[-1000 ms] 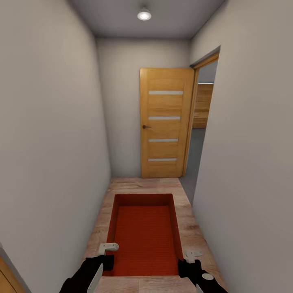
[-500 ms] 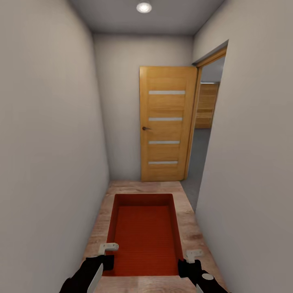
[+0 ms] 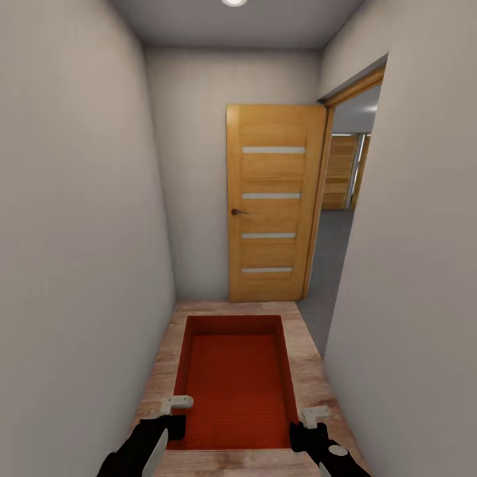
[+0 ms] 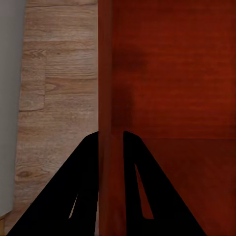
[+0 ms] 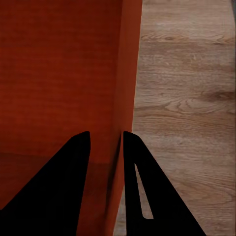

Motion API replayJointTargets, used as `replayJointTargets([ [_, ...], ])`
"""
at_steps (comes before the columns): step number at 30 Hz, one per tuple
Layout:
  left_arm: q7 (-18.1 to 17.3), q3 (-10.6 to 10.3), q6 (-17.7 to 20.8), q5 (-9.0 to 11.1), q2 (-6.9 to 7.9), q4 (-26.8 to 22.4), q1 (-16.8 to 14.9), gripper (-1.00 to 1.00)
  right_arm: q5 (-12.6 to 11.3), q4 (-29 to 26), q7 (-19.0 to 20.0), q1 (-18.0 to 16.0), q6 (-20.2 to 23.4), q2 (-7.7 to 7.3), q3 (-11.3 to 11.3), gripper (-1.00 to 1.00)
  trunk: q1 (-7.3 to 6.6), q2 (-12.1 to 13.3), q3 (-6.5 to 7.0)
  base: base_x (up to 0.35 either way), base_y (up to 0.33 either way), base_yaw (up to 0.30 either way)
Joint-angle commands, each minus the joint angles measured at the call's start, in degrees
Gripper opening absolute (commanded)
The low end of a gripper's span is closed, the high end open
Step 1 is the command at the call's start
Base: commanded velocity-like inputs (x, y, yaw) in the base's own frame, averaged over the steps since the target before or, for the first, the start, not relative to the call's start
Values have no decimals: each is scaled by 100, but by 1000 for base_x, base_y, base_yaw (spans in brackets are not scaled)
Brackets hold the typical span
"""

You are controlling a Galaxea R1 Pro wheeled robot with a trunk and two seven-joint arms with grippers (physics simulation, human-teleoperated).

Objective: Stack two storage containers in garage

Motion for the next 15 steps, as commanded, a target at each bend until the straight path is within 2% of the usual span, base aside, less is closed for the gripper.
replayJointTargets([
  [1,28,115,41,-86,-20,-5,-4,-100,61,-6,0,4,-24,1,211,-100,5,-3,-1,326,0,0],
  [15,28,115,41,-86,-15,-5,-4,-100,62,-6,0,4,-24,3,218,-100,5,-3,-1,327,0,0],
])
